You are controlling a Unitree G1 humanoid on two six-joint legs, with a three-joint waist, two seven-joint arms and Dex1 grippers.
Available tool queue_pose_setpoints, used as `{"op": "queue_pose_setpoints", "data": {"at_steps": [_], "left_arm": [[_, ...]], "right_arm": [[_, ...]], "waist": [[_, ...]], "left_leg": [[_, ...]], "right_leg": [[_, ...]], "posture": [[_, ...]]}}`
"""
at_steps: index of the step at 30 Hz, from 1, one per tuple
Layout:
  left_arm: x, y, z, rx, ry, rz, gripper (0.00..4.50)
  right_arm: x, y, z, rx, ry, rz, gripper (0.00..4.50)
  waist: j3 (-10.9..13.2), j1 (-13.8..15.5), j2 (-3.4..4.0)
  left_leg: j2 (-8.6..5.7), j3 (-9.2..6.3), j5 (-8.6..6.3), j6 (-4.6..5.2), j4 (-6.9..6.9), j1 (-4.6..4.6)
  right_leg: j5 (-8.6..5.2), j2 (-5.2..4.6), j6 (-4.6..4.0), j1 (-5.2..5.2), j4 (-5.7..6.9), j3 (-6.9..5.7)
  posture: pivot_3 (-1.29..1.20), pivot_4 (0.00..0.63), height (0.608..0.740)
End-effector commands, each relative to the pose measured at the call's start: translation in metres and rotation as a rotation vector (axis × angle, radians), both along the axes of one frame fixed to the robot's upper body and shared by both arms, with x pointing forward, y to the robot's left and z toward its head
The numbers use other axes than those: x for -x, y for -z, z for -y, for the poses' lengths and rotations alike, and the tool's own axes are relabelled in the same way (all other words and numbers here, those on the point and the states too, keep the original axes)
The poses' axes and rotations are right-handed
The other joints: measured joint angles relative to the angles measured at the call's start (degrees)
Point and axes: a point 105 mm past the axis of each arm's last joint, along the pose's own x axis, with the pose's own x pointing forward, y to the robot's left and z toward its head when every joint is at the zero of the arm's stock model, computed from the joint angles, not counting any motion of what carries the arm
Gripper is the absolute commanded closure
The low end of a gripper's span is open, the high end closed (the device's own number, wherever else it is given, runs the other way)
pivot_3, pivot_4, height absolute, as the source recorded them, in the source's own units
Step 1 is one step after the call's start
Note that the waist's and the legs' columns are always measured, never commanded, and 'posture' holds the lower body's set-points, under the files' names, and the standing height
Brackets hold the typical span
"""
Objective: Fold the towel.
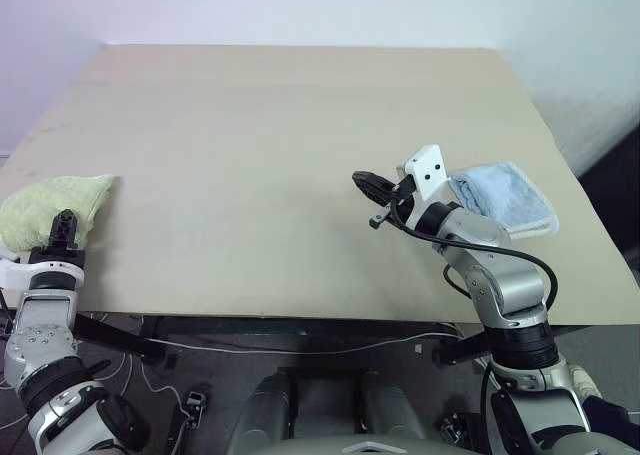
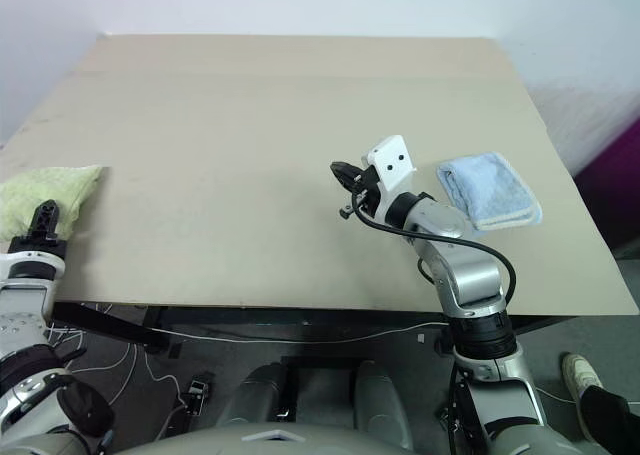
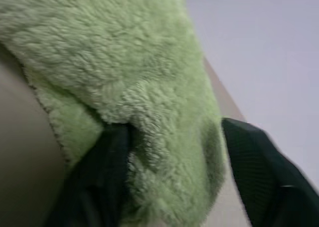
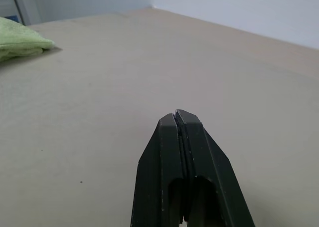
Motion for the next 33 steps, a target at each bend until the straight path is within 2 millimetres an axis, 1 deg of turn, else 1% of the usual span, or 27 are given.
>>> {"op": "queue_pose_setpoints", "data": {"at_steps": [1,4,6,8,9,10,12,14,17,19,20,22,25,28,29,30,33], "left_arm": [[0.019,-0.014,-0.012,-0.035,-0.008,0.049,0.04],[0.035,-0.009,-0.013,-0.028,0.015,0.043,0.04],[0.053,-0.006,-0.021,-0.022,-0.003,0.047,0.04],[0.066,-0.010,-0.024,-0.035,-0.012,0.057,0.04],[0.069,-0.012,-0.024,-0.040,-0.008,0.065,0.04],[0.072,-0.023,-0.020,-0.062,0.017,0.104,0.04],[0.073,-0.043,-0.006,-0.131,0.095,0.156,0.04],[0.066,-0.059,0.018,-0.222,0.211,0.163,0.04],[0.047,-0.076,0.069,-0.396,0.405,0.138,0.04],[0.034,-0.079,0.100,-0.527,0.502,0.105,0.04],[0.030,-0.079,0.109,-0.572,0.524,0.096,0.04],[0.010,-0.078,0.130,-0.699,0.560,0.068,0.04],[-0.012,-0.080,0.150,-0.907,0.581,0.065,0.04],[-0.029,-0.075,0.178,-1.103,0.691,0.080,0.04],[-0.032,-0.076,0.186,-1.134,0.716,0.101,0.04],[-0.037,-0.077,0.189,-1.139,0.726,0.115,0.04],[-0.049,-0.078,0.189,-1.140,0.744,0.144,0.04]], "right_arm": [[0.002,-0.006,-0.001,-0.002,-0.002,0.038,4.50],[0.002,-0.005,0.000,-0.001,0.001,0.034,4.50],[0.002,-0.004,-0.001,0.000,-0.002,0.031,4.50],[0.002,-0.003,-0.001,0.000,-0.005,0.027,4.50],[0.002,-0.002,-0.001,0.000,-0.006,0.026,4.50],[0.002,-0.002,-0.001,0.001,-0.010,0.023,4.50],[0.001,0.000,-0.002,0.002,-0.017,0.017,4.50],[0.000,0.001,-0.003,0.003,-0.024,0.012,4.50],[-0.003,0.002,-0.003,0.004,-0.029,0.008,4.50],[-0.005,0.003,-0.003,0.003,-0.030,0.006,4.50],[-0.005,0.003,-0.004,0.003,-0.030,0.006,4.50],[-0.007,0.004,-0.001,0.001,-0.022,0.008,4.50],[-0.009,0.003,0.005,-0.002,0.005,0.017,4.50],[-0.010,0.004,0.016,-0.004,0.049,0.019,4.50],[-0.010,0.005,0.021,-0.001,0.061,0.018,4.50],[-0.009,0.005,0.025,0.001,0.074,0.019,4.50],[-0.006,0.004,0.038,-0.006,0.116,0.022,4.50]], "waist": [[0.00,-0.23,0.01],[0.00,-0.74,0.01],[0.00,-1.17,0.01],[0.00,-1.65,0.01],[0.00,-1.66,0.01],[0.00,-1.61,0.01],[-0.01,-1.47,0.00],[-0.03,-0.98,-0.04],[-0.02,0.12,-0.02],[-0.02,0.33,-0.01],[-0.02,0.27,-0.01],[-0.02,0.14,0.00],[-0.02,0.06,0.01],[-0.02,-0.06,0.01],[-0.02,0.03,0.04],[-0.02,0.09,0.04],[-0.02,0.15,0.03]], "left_leg": [[0.00,0.00,0.00,0.00,-0.01,0.00],[0.02,0.05,0.00,0.00,-0.08,0.02],[0.02,0.05,0.00,0.00,-0.11,0.02],[0.03,0.05,0.00,0.00,-0.12,0.02],[0.04,0.06,0.00,0.00,-0.15,0.05],[0.05,0.05,0.00,0.00,-0.16,0.06],[0.07,0.04,0.00,0.00,-0.17,0.05],[0.06,0.03,-0.01,-0.01,-0.16,0.05],[0.03,0.04,-0.01,-0.02,-0.14,0.06],[0.02,0.04,-0.01,-0.02,-0.14,0.06],[0.01,0.05,-0.01,-0.02,-0.14,0.06],[0.01,0.06,-0.01,-0.02,-0.16,0.06],[0.03,0.06,0.01,-0.05,-0.21,0.06],[0.02,0.12,0.02,-0.07,-0.32,0.06],[0.02,0.13,0.03,-0.08,-0.35,0.06],[0.01,0.15,0.03,-0.08,-0.39,0.06],[0.01,0.13,0.04,-0.07,-0.41,0.05]], "right_leg": [[0.00,0.00,0.00,0.00,0.00,0.00],[0.00,0.01,-0.01,-0.05,0.00,0.08],[-0.01,0.00,-0.01,-0.06,-0.01,0.10],[-0.01,0.00,-0.02,-0.05,0.00,0.10],[-0.01,0.00,-0.02,-0.05,-0.01,0.14],[-0.01,0.01,-0.03,-0.05,-0.01,0.15],[-0.02,0.00,-0.03,-0.03,-0.02,0.15],[-0.01,-0.04,-0.03,0.03,-0.07,0.14],[0.01,-0.08,-0.07,0.09,-0.13,0.14],[0.03,-0.08,-0.10,0.10,-0.15,0.13],[0.04,-0.08,-0.12,0.10,-0.17,0.14],[0.04,-0.05,-0.12,0.08,-0.17,0.14],[0.05,0.02,-0.12,0.02,-0.16,0.07],[0.05,0.04,-0.12,-0.04,-0.16,0.10],[0.05,0.04,-0.12,-0.07,-0.17,0.10],[0.05,0.02,-0.12,-0.07,-0.19,0.11],[0.05,0.03,-0.12,-0.08,-0.23,0.09]], "posture": [[0.00,0.150,0.740],[0.00,0.150,0.740],[0.00,0.150,0.740],[0.00,0.150,0.740],[0.00,0.150,0.740],[0.00,0.150,0.740],[0.00,0.150,0.740],[0.00,0.150,0.740],[0.00,0.150,0.740],[0.00,0.150,0.740],[0.00,0.150,0.740],[0.00,0.150,0.740],[0.00,0.150,0.740],[0.00,0.150,0.740],[0.00,0.150,0.740],[0.00,0.150,0.740],[0.00,0.150,0.740]]}}
